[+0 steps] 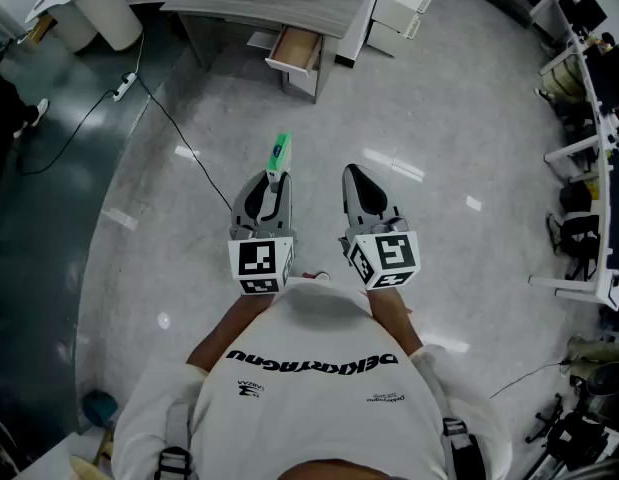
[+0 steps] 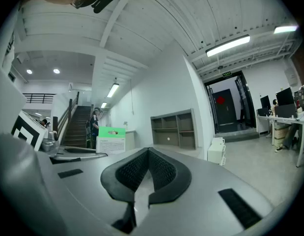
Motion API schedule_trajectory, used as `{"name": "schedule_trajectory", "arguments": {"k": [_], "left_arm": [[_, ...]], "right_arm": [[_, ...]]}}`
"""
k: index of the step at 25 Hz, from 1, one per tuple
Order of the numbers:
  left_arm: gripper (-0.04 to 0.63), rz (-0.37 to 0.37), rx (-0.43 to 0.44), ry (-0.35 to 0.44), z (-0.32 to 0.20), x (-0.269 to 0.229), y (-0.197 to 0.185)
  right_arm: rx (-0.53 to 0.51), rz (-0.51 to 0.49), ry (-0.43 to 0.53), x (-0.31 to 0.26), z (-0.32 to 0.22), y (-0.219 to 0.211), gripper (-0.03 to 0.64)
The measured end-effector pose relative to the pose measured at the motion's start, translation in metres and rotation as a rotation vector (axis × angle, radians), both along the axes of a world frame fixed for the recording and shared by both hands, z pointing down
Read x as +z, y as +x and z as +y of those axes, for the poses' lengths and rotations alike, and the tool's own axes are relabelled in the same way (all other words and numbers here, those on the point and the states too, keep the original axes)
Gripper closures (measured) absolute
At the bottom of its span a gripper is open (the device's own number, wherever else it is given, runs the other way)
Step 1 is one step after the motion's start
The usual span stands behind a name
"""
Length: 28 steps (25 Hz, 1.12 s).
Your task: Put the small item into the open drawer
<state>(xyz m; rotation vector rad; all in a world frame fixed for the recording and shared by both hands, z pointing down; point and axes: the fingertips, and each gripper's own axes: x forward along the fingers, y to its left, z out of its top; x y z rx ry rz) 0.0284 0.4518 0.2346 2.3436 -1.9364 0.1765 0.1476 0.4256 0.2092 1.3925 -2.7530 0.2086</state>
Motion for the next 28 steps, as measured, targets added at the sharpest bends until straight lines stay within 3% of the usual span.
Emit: {"name": "schedule_trajectory", "arguments": {"k": [14,23,28], "left_arm": [[0.492,-0.019,-0.051,-0.037,-0.007,0.022,0.050],[0.492,-0.011,-0.071,-0.070,-0.053,0.046,0.030],[0.492,0.014,-0.054,-0.063,-0.119,0.057,0.010]], "right_arm": [[-0.050,-0.007,-0.056,0.035,-0.013,0.049,0.588],[-0.067,0.008,-0.091,0.057,-0.059,0.029,0.588],[-0.059,0.051,-0.093,0.067,-0.116,0.008,0.588]]}}
